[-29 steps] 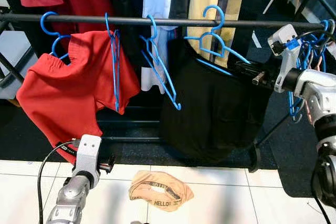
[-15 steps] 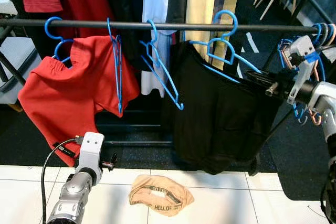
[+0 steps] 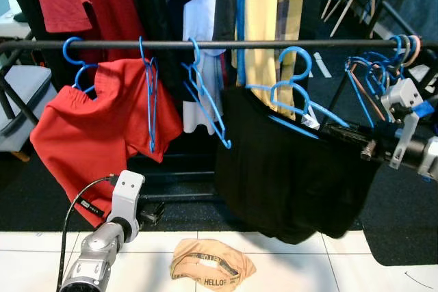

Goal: Hang hanger

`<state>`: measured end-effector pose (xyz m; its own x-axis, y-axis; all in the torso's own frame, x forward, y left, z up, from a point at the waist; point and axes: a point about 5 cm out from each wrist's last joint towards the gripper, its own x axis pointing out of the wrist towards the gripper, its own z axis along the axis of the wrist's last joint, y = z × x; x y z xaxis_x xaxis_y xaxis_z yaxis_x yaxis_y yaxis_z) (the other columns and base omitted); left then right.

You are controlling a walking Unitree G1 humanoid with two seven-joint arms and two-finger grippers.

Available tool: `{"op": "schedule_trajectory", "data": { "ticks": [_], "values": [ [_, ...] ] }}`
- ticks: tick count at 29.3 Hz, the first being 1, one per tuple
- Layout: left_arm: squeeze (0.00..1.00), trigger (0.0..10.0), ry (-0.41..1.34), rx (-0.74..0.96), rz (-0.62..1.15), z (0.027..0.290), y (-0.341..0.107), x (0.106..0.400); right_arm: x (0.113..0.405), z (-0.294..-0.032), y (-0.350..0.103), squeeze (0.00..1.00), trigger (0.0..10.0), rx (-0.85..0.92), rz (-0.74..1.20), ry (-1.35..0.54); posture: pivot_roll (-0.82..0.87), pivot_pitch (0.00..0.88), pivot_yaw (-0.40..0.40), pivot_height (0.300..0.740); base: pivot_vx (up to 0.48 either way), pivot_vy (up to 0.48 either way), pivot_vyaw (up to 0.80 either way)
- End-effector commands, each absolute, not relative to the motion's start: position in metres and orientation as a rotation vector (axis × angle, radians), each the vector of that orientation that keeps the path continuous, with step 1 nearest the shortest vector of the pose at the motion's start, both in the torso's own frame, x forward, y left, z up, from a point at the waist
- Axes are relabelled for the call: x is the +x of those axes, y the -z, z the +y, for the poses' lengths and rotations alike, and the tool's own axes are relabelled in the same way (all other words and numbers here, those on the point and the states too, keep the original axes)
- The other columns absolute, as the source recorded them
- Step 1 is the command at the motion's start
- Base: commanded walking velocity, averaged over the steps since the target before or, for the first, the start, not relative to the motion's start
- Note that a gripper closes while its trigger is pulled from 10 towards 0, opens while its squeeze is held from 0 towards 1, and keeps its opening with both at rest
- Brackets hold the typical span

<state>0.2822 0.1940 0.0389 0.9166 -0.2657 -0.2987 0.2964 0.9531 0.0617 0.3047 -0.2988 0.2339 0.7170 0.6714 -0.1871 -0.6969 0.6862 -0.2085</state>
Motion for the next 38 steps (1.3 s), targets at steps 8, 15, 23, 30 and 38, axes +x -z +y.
{"op": "schedule_trajectory", "data": {
  "ticks": [8,15,23,30,38],
  "values": [
    [0.0,10.0,0.396,0.066,0.193,0.189,-0.069,0.293,0.292,-0.277,-0.243,0.0,0.0,-0.233,0.018,-0.892,-0.08,0.021,0.039,0.74,-0.142,0.0,0.0],
    [0.0,10.0,0.584,-0.047,0.003,0.175,-0.122,0.301,0.284,-0.262,-0.242,0.0,3.9,-0.194,0.01,-0.965,-0.07,0.016,0.038,0.74,0.0,0.0,0.0],
    [0.0,10.0,0.838,-0.066,-0.178,0.16,-0.182,0.294,0.279,-0.262,-0.248,0.0,10.0,-0.175,0.011,-0.976,-0.07,0.014,0.036,0.74,0.0,0.0,0.0],
    [0.0,10.0,1.091,-0.035,-0.223,0.155,-0.212,0.275,0.268,-0.271,-0.254,0.0,10.0,-0.186,0.06,-1.034,-0.07,0.007,0.039,0.74,0.0,0.0,0.0],
    [0.0,10.0,1.198,0.041,-0.212,0.165,-0.229,0.27,0.255,-0.282,-0.278,0.0,10.0,-0.169,0.027,-1.096,-0.07,0.0,0.044,0.74,0.0,0.0,0.0]
  ]
}}
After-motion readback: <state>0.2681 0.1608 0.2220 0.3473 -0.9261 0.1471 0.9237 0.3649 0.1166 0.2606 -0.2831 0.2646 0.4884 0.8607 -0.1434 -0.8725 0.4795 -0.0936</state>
